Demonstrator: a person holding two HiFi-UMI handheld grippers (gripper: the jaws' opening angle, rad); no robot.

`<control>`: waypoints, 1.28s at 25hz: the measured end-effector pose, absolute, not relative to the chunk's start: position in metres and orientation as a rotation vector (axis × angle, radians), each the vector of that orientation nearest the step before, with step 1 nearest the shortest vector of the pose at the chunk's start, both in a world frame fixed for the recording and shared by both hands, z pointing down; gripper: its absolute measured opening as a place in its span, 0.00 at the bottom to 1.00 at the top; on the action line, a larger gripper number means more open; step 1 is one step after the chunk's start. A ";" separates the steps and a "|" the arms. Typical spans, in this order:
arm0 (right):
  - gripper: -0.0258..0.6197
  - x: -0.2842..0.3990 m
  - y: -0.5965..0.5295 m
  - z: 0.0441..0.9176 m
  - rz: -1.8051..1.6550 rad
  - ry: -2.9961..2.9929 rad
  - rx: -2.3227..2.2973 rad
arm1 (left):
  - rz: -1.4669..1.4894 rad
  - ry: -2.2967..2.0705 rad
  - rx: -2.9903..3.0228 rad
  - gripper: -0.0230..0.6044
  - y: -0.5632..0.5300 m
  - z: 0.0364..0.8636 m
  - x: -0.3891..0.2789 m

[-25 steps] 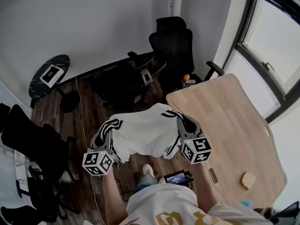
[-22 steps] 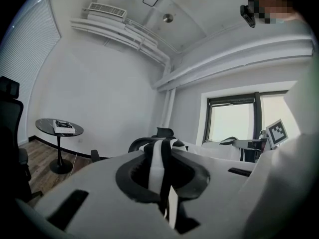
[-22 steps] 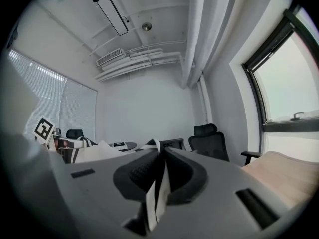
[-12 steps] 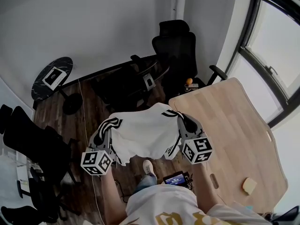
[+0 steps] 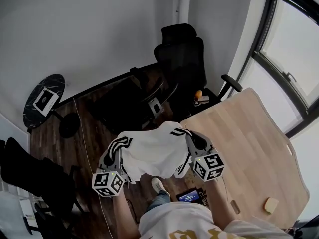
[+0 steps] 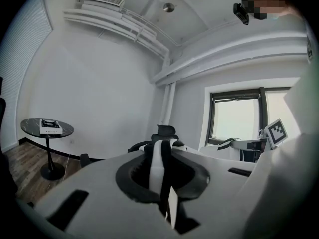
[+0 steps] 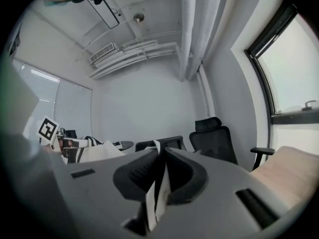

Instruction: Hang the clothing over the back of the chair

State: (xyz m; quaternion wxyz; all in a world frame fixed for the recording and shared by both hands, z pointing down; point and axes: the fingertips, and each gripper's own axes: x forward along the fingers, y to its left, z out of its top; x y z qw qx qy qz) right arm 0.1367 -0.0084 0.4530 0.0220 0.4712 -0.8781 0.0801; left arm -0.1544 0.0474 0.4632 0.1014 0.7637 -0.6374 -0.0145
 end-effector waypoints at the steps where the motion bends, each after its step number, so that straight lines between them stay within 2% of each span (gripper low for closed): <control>1: 0.08 0.134 -0.021 0.455 0.255 -2.709 1.469 | -0.044 -1.871 2.254 0.10 0.033 0.466 -0.159; 8: 0.08 0.108 -0.101 0.458 0.282 -2.661 1.541 | 0.000 -1.824 2.316 0.10 -0.058 0.467 -0.188; 16: 0.08 0.075 -0.152 0.445 0.287 -2.680 1.610 | -0.024 -1.782 2.384 0.10 -0.113 0.458 -0.216; 23: 0.08 0.066 -0.159 0.432 0.285 -2.719 1.606 | -0.076 -1.762 2.413 0.10 -0.131 0.450 -0.218; 32: 0.08 0.064 -0.172 0.435 0.306 -2.733 1.606 | 0.032 -1.799 2.467 0.10 -0.134 0.450 -0.212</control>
